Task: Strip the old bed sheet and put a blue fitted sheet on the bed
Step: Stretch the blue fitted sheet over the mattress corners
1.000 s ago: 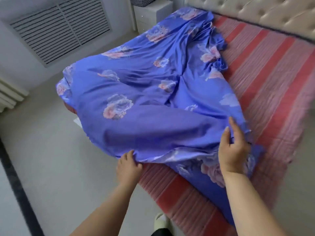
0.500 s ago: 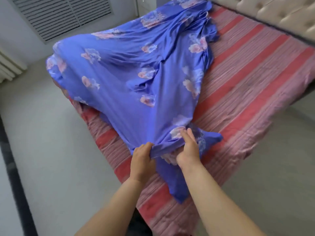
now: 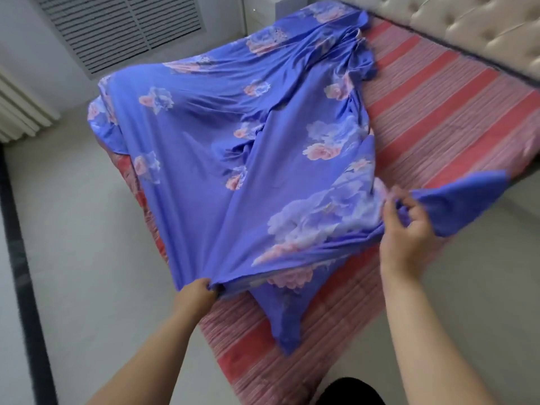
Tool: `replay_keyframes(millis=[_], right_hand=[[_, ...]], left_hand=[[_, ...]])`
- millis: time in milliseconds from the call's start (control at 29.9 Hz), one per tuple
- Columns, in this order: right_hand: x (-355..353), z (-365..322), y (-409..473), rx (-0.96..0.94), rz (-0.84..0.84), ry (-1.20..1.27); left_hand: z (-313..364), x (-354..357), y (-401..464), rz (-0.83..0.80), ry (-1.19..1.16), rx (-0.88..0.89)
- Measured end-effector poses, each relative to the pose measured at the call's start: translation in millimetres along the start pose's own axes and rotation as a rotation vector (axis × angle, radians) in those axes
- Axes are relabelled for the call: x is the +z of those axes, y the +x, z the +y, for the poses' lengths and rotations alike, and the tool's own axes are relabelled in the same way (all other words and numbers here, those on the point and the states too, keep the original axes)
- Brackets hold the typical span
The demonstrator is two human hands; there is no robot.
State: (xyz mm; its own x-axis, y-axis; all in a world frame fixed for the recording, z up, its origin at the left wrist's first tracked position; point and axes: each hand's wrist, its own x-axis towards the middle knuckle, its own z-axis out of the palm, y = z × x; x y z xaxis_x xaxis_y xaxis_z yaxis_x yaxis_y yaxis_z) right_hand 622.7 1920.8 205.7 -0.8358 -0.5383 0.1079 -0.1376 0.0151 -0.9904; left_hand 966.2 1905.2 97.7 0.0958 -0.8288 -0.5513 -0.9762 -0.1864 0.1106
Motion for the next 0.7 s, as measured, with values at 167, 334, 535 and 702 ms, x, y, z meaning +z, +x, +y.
replay_keyframes(millis=[167,334,535,702], right_hand=[[-27,61,-57,-0.062,-0.974,-0.579],[-65,82,-42,-0.373,-1.658,-0.694],[-120,105,66,0.127,-1.852,-0.543],[-97,165,153,0.933,-1.057,-0.27]], left_hand=[[102,0,-9,-0.349,-0.773,0.003],[245,24,-20,-0.621,-0.679,0.098],[333,74,-35,-0.435,-0.041,0.181],[337,60,-46,-0.56,0.262,0.178]])
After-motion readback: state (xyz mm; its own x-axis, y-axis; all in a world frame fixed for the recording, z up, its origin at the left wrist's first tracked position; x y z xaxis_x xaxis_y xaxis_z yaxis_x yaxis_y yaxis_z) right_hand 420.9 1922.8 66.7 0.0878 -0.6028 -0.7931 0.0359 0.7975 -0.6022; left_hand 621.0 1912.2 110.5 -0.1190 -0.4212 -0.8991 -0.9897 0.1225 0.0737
